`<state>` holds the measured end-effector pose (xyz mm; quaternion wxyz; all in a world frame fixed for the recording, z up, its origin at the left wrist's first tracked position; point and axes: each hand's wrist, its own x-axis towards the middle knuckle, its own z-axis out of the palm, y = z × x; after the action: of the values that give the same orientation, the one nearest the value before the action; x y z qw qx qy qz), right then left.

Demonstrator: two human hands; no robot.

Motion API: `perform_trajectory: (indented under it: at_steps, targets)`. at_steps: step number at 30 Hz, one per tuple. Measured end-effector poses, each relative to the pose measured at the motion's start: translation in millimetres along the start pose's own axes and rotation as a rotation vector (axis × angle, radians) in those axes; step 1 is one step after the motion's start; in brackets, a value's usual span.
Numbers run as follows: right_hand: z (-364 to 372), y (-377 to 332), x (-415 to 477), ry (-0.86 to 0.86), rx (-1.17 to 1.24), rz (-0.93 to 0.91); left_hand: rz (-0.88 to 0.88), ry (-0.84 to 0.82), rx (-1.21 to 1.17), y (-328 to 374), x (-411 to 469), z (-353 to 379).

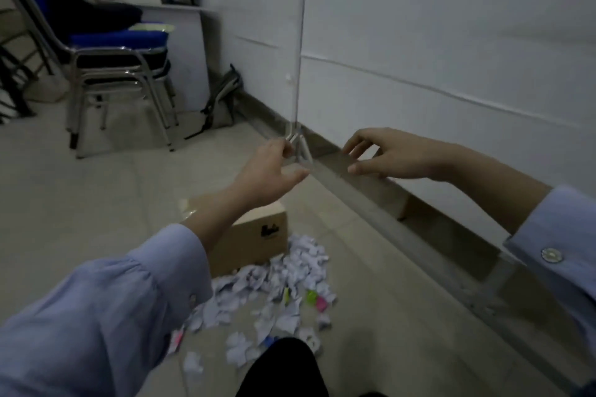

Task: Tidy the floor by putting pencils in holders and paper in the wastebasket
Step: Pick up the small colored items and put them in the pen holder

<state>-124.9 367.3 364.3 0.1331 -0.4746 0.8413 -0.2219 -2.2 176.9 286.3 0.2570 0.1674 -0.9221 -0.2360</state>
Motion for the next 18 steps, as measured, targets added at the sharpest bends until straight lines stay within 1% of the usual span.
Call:
perform_trajectory:
  at_steps: [5, 8, 12, 15, 18]
  targets:
    - [94, 35, 32, -0.131, 0.095, 0.034, -0.172, -0.097, -0.035, -64, -41, 46]
    - [150, 58, 44, -0.215, 0.145, 0.092, -0.286, -0.164, -0.038, -101, -61, 76]
    - [210, 92, 51, -0.321, 0.223, 0.18, -0.378, -0.272, -0.041, -141, -88, 116]
    - [257, 127, 56, -0.418, 0.263, 0.285, -0.468, -0.427, -0.063, -168, -110, 157]
    - [294, 156, 56, -0.425, 0.251, 0.341, -0.518, -0.591, -0.081, -184, -135, 190]
